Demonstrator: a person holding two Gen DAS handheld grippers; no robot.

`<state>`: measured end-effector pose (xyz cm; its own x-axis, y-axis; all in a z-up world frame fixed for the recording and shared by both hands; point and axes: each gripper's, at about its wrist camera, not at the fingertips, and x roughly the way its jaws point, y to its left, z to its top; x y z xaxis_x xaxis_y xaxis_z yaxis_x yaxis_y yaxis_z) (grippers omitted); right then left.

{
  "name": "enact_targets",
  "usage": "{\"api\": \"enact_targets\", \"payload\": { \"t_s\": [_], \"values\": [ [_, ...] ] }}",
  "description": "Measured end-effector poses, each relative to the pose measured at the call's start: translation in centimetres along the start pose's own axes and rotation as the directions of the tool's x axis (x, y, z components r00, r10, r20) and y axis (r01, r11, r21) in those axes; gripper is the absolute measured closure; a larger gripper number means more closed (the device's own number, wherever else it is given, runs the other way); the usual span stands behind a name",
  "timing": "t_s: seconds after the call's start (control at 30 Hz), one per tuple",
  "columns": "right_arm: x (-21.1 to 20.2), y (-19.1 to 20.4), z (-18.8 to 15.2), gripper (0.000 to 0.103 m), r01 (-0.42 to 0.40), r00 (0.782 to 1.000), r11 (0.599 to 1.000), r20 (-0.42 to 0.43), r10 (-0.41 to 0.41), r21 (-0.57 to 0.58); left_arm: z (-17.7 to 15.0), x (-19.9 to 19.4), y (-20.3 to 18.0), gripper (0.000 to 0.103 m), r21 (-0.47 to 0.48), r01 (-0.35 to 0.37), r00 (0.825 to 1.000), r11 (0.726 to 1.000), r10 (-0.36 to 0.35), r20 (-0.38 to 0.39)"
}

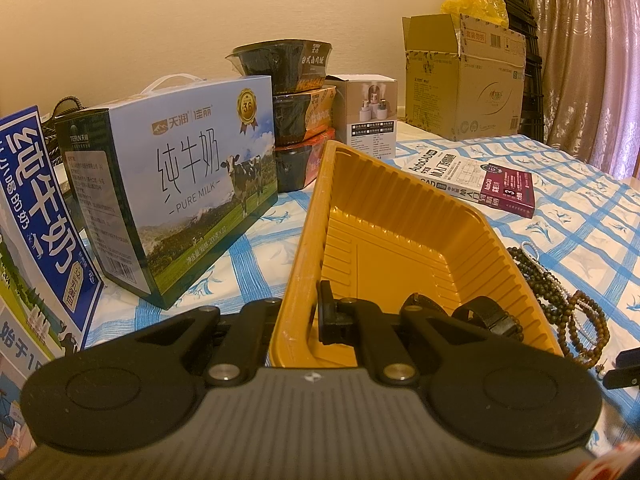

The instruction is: Organize jewelry

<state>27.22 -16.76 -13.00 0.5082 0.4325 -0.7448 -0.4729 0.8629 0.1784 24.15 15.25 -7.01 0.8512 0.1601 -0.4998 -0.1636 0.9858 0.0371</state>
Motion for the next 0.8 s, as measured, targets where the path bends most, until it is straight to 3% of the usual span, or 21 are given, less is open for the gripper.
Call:
{"api": "enact_targets", "payload": {
  "t_s": [0.23, 0.37, 0.57, 0.8],
  "values": [
    [0.9, 0.4, 0.1, 0.074, 0.016, 1.0, 0.998, -0.002, -0.016, -0.057, 0.0, 0.0, 0.0, 0.097, -0.001, -0.001, 1.0, 1.0, 0.001, 0.0],
    [1.3, 1.0, 0.2, 0.087, 0.033, 0.999, 0.993, -0.002, -0.034, -0.109, 0.0, 0.0, 0.0, 0.097, 0.001, -0.001, 1.0, 1.0, 0.001, 0.0],
    [1.2, 1.7, -0.1, 0.095, 0.056, 0.998, 0.988, 0.012, -0.054, -0.147, 0.0, 0.0, 0.0, 0.097, 0.0, 0.0, 1.0, 1.0, 0.0, 0.0],
    [0.4, 1.8, -0.1, 0.095, 0.06, 0.998, 0.987, 0.033, -0.056, -0.149, 0.0, 0.0, 0.0, 0.097, -0.001, 0.0, 1.0, 1.0, 0.0, 0.0]
  ]
}}
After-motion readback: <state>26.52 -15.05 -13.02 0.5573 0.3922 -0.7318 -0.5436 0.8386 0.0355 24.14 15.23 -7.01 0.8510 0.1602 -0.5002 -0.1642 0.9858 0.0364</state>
